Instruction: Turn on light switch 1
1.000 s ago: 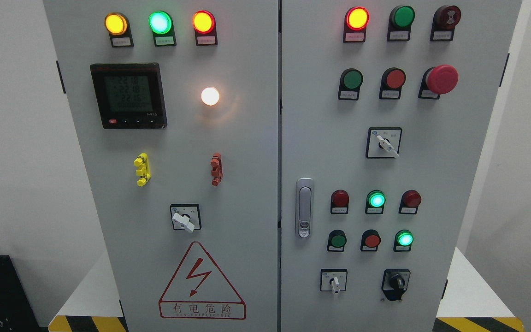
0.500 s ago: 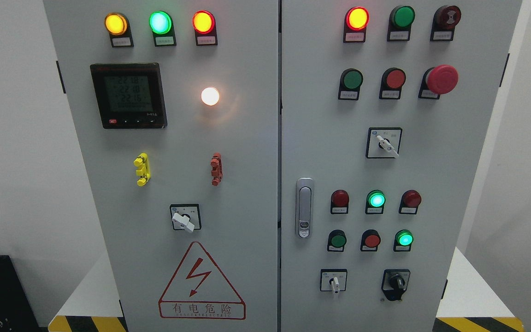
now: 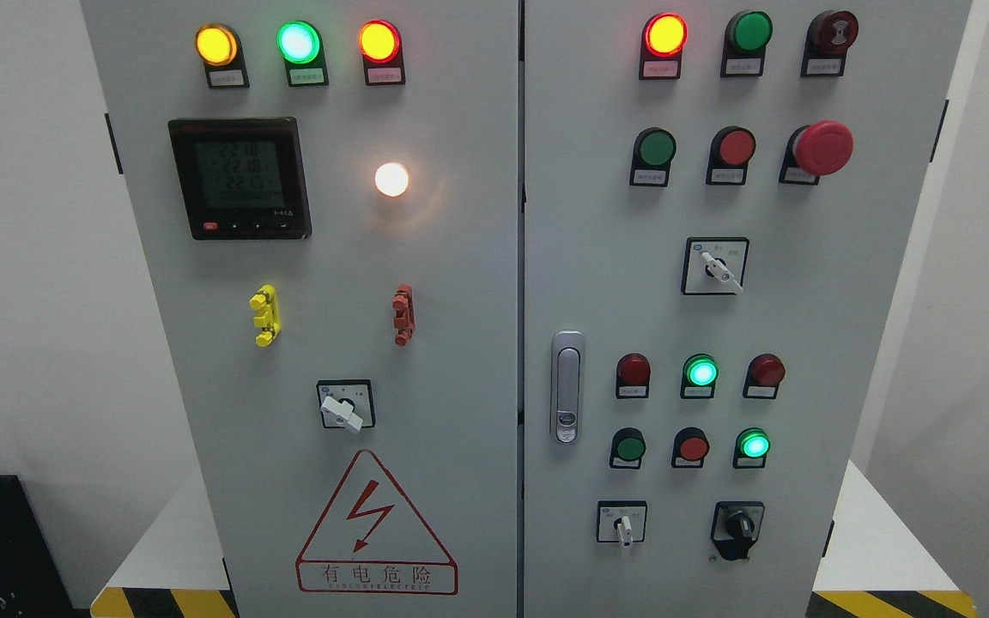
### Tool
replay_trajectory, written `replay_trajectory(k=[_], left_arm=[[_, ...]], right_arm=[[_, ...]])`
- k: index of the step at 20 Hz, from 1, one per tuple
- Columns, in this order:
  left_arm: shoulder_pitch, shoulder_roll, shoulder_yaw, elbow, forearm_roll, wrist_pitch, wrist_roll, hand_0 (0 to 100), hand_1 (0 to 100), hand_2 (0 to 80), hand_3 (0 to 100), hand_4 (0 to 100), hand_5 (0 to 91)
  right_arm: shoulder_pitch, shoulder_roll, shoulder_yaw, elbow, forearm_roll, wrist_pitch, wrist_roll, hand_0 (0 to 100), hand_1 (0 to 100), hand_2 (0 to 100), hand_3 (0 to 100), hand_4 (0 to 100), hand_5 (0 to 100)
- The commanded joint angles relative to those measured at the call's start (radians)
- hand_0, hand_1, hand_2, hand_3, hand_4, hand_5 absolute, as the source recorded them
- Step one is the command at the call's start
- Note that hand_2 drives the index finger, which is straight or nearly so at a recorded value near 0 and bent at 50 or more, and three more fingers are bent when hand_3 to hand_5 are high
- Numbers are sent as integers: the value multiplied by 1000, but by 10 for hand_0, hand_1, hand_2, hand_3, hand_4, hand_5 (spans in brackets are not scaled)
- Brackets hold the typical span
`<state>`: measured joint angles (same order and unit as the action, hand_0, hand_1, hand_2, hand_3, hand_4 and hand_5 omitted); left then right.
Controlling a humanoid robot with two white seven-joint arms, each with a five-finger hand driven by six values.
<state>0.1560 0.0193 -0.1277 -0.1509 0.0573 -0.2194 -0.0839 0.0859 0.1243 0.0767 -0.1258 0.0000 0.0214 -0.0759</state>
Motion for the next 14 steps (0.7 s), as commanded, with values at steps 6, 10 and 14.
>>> replay_trajectory(k=[6, 10, 14], left_arm=[[-95, -56, -66, 217, 16, 66, 78, 226, 0, 0, 0, 0, 0], [-105, -68, -66, 209, 16, 69, 79, 227, 0, 0, 0, 0, 0], [-107, -68, -67, 211, 16, 71, 84, 229, 0, 0, 0, 0, 0]], right_arm=[[0, 0, 0, 0, -25, 0, 1, 0, 0, 0, 0, 0, 0], [0, 0, 0, 0, -25, 0, 1, 0, 0, 0, 0, 0, 0], [0, 0, 0, 0, -25, 0, 1, 0, 0, 0, 0, 0, 0]])
